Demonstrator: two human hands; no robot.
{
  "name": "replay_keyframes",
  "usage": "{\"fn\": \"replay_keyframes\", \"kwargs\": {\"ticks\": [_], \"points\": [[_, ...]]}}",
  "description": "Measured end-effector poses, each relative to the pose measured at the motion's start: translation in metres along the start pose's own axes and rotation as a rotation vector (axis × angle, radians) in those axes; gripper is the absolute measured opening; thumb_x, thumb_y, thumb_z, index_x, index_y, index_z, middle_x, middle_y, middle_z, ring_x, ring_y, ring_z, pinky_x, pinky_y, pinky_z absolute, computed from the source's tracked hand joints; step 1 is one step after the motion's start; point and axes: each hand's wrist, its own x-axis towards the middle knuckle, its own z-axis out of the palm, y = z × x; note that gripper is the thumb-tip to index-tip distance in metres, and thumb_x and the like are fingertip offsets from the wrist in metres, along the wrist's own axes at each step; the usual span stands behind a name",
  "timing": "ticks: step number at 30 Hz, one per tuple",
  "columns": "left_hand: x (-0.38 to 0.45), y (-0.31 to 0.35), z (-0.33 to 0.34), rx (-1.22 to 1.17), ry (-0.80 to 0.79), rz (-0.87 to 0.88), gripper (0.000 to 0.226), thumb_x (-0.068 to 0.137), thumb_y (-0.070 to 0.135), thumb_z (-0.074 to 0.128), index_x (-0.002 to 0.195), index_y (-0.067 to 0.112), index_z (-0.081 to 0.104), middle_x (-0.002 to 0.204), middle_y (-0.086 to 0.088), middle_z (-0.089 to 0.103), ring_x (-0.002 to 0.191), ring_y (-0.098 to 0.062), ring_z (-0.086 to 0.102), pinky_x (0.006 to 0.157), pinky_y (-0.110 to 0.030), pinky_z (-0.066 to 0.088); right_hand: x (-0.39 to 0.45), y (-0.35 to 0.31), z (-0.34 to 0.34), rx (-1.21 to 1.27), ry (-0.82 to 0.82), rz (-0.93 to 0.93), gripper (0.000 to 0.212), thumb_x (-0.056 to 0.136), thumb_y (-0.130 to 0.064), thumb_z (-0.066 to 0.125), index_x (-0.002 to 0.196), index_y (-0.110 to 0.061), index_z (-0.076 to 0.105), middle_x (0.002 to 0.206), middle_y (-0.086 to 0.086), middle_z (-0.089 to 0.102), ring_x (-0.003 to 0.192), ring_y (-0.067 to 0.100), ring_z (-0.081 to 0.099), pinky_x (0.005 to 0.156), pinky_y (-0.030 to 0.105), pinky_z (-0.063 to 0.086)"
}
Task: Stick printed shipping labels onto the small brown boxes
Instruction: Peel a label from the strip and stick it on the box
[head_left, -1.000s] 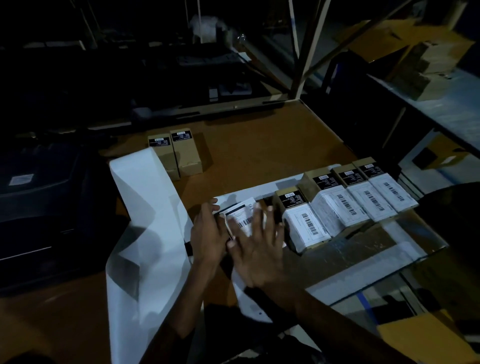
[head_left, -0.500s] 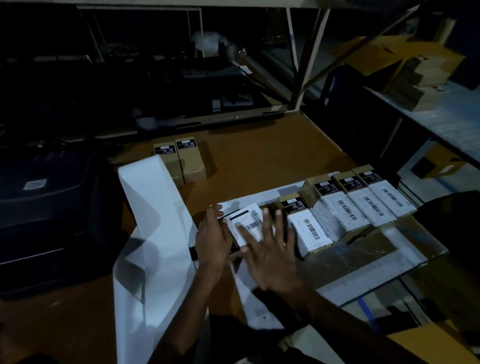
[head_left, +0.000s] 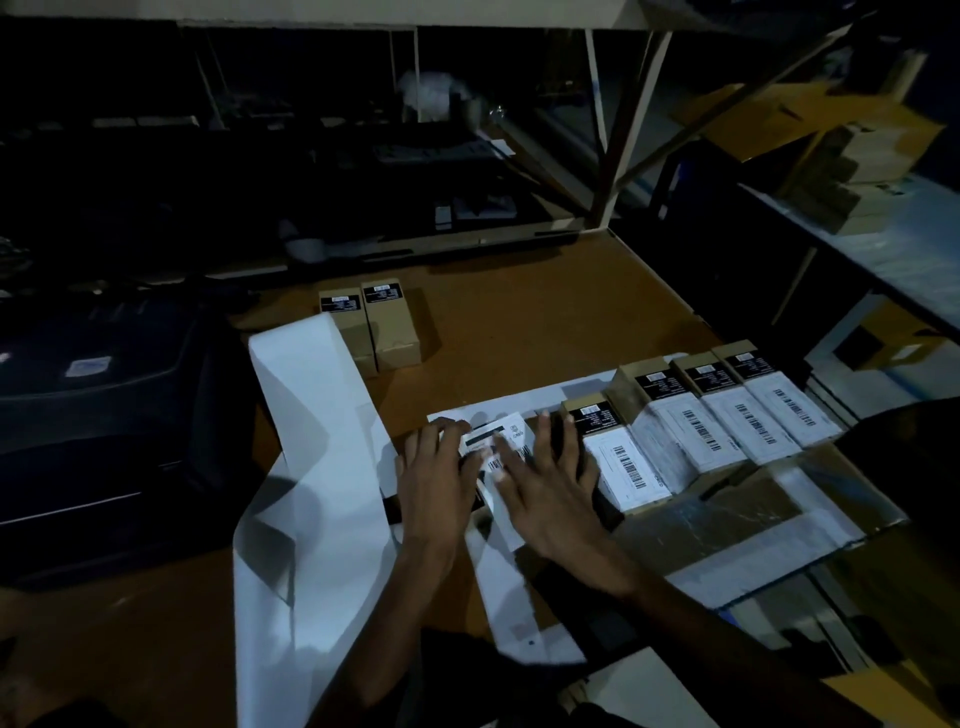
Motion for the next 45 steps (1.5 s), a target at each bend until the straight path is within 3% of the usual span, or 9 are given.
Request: {"fn": "replay_keyframes", "kwargs": {"ticks": [4,9,12,19,25,30,34,38,45], "points": [[0.002,-0.005,0.004,0.005,0.020,0.046,0.022,0.089,0.027,0.073,0.111,0.024,0.076,0.133,-0.002,0.060,0.125,-0.027,0.049,0.101,-0.044,0.045,0.031,0.014,-0.012,0.063,0.039,-0.072,0.043,0.103,-0.040,0.049,0.145,-0.042,0.044,0.169,0.000,-0.005,0.150,0.035,-0.013,0.115,0.063,0.014],[0.005,-0.009,0.011,-0.026,0.033,0.016,0.020,0.089,0.035,0.073,0.106,0.025,0.078,0.136,-0.003,0.060,0.129,-0.029,0.048,0.106,-0.046,0.043,0.048,0.016,-0.006,0.149,0.046,-0.165,0.031,0.101,-0.031,0.056,0.129,-0.042,0.063,0.168,-0.005,0.016,0.152,0.035,0.000,0.114,0.062,0.015],[0.007,-0.012,0.011,-0.054,0.003,-0.017,0.028,0.091,0.042,0.068,0.111,0.024,0.077,0.138,-0.001,0.058,0.132,-0.027,0.045,0.109,-0.048,0.043,0.050,0.016,-0.009,0.155,0.007,-0.143,0.029,0.102,-0.037,0.052,0.129,-0.042,0.063,0.168,-0.007,0.013,0.151,0.030,-0.004,0.115,0.059,0.010],[0.012,-0.009,0.008,-0.071,-0.007,-0.102,0.017,0.086,0.037,0.076,0.097,0.025,0.081,0.134,0.002,0.060,0.128,-0.023,0.048,0.103,-0.053,0.044,0.054,0.023,-0.013,0.041,-0.052,-0.133,0.033,0.104,-0.051,0.041,0.133,-0.046,0.056,0.169,-0.003,0.009,0.150,0.030,-0.010,0.113,0.061,0.007],[0.011,-0.012,0.004,-0.059,-0.031,-0.200,0.034,0.081,0.056,0.073,0.090,0.025,0.082,0.131,0.003,0.060,0.125,-0.018,0.047,0.098,-0.051,0.047,0.061,0.036,-0.031,-0.055,-0.109,-0.002,0.046,0.097,-0.068,0.034,0.131,-0.046,0.056,0.169,0.002,0.002,0.151,0.036,-0.013,0.114,0.064,0.006],[0.012,-0.015,0.009,-0.142,-0.013,-0.225,0.028,0.083,0.048,0.075,0.085,0.021,0.081,0.130,0.003,0.061,0.122,-0.019,0.052,0.093,-0.051,0.051,0.056,0.011,-0.024,-0.104,-0.122,-0.064,0.037,0.105,-0.048,0.037,0.138,-0.039,0.052,0.169,0.006,-0.003,0.150,0.040,-0.017,0.113,0.067,0.006],[0.012,-0.019,0.010,-0.235,-0.002,-0.179,0.021,0.087,0.036,0.075,0.084,0.017,0.082,0.128,-0.003,0.062,0.122,-0.023,0.051,0.095,-0.048,0.051,0.049,-0.001,-0.016,-0.081,-0.121,-0.130,0.042,0.106,-0.050,0.028,0.143,-0.039,0.046,0.169,0.004,-0.002,0.152,0.037,-0.013,0.113,0.064,0.006],[0.012,-0.011,0.007,-0.223,-0.016,-0.223,0.024,0.089,0.035,0.072,0.086,0.013,0.082,0.137,-0.004,0.059,0.130,-0.024,0.044,0.104,-0.045,0.043,0.065,0.029,-0.024,-0.142,-0.098,0.004,0.039,0.106,-0.051,0.026,0.132,-0.042,0.053,0.169,0.005,-0.001,0.151,0.040,-0.013,0.114,0.067,0.007],[0.012,-0.018,0.008,-0.305,-0.006,-0.204,0.021,0.089,0.029,0.073,0.082,0.012,0.082,0.141,-0.004,0.058,0.133,-0.023,0.043,0.109,-0.045,0.038,0.058,-0.003,-0.023,0.055,-0.161,-0.065,0.030,0.104,-0.038,0.047,0.127,-0.044,0.065,0.169,-0.002,0.000,0.151,0.034,-0.014,0.114,0.065,0.004]]}}
